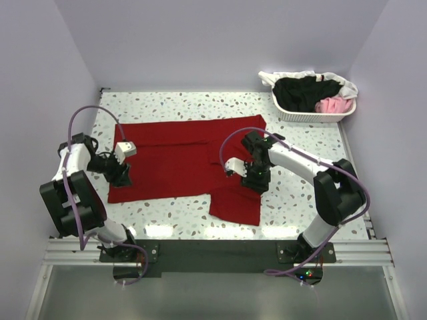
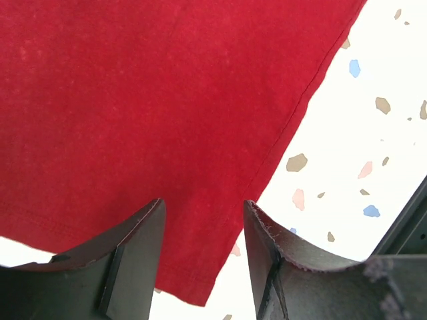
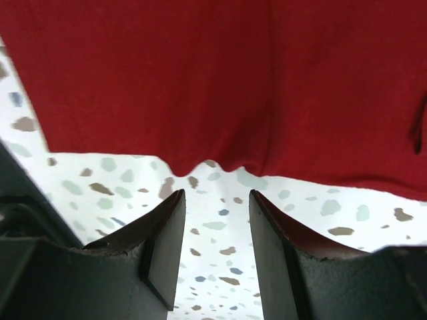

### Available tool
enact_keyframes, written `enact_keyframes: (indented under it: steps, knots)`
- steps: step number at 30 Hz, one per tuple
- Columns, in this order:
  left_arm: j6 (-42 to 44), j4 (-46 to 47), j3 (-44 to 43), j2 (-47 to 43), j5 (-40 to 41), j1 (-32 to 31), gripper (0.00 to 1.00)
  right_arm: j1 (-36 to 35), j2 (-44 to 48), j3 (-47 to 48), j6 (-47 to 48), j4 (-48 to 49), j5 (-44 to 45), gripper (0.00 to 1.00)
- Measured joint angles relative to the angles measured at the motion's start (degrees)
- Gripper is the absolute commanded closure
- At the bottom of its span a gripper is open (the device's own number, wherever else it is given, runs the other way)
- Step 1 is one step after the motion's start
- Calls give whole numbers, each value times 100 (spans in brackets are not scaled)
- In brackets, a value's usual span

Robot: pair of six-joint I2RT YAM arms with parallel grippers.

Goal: Fold and stack the t-shirts
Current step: Fold the tshirt

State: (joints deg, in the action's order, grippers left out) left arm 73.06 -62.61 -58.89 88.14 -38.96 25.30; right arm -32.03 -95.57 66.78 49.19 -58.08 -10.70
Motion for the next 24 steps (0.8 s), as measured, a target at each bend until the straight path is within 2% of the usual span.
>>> enact_keyframes:
  steps: [10,18,22,24]
  knots:
    - [-46,374,70,0,208,136,44,-11,-105,-184,-7,911,498,50]
    - [-254,796,133,162,435,341,43,-11,-385,-365,-4,1152,529,48]
    - [-282,977,291,186,619,380,42,-11,-494,-509,7,1320,581,55]
    - [-170,1058,433,184,721,400,42,-11,-494,-516,0,1392,640,64]
